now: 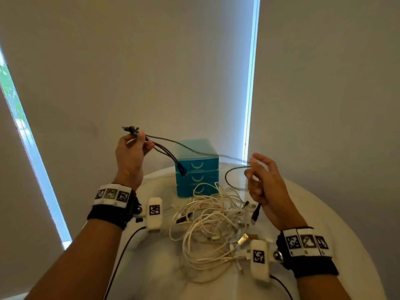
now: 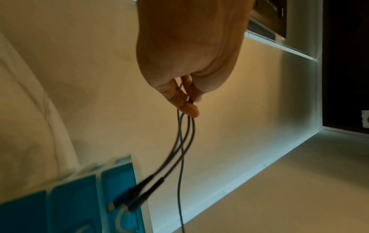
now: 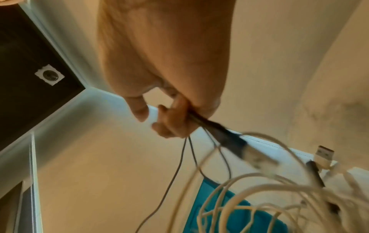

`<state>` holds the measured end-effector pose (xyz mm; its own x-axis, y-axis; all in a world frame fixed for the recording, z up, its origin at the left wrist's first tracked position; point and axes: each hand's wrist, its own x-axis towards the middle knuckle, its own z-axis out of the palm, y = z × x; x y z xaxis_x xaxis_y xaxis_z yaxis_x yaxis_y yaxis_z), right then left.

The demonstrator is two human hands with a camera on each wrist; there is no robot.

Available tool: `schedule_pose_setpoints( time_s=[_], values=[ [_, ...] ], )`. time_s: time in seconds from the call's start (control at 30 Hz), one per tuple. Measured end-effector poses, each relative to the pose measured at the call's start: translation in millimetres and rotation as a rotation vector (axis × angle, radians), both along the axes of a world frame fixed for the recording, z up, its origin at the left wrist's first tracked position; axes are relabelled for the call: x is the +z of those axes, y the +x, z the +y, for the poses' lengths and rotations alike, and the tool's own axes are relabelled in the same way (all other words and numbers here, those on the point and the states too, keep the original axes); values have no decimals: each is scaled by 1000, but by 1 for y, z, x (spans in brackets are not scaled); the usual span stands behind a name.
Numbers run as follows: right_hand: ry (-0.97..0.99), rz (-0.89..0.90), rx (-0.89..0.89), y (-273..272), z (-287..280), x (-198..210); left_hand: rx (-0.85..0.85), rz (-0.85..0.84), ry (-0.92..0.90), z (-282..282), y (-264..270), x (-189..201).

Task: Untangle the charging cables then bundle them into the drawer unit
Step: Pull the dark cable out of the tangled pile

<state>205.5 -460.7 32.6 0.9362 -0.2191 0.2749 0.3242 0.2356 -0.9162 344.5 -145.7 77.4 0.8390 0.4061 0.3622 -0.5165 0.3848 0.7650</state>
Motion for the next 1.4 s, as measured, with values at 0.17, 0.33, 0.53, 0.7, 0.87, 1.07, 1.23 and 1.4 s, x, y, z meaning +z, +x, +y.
schedule_pose_setpoints(
  time_s=[0.17, 0.33, 0.53, 0.7, 0.87, 1.07, 1.23, 1.4],
  values=[
    [-55, 148, -370, 18, -13, -20, 126, 68, -23, 41, 3, -18],
    [169, -153, -408, 11, -5, -9, 303, 364, 216, 95, 19, -37],
    [41, -271, -192, -1, 35, 3, 246, 435, 887, 45, -21, -19],
    [-17, -294, -137, -13, 66, 5, -572, -28, 1057, -60, -88, -1],
    [182, -226, -275, -1, 43, -5, -611, -7, 1348, -55, -79, -21],
    [-30, 10, -40, -1, 34, -9, -187, 54, 1572, 28, -46, -17],
    [-165, 22, 166, -3, 55, -12, 77, 44, 1401, 68, -26, 6],
    [-54, -87, -50, 3, 52, -17, 84, 247, 1606, 54, -18, -26]
  ],
)
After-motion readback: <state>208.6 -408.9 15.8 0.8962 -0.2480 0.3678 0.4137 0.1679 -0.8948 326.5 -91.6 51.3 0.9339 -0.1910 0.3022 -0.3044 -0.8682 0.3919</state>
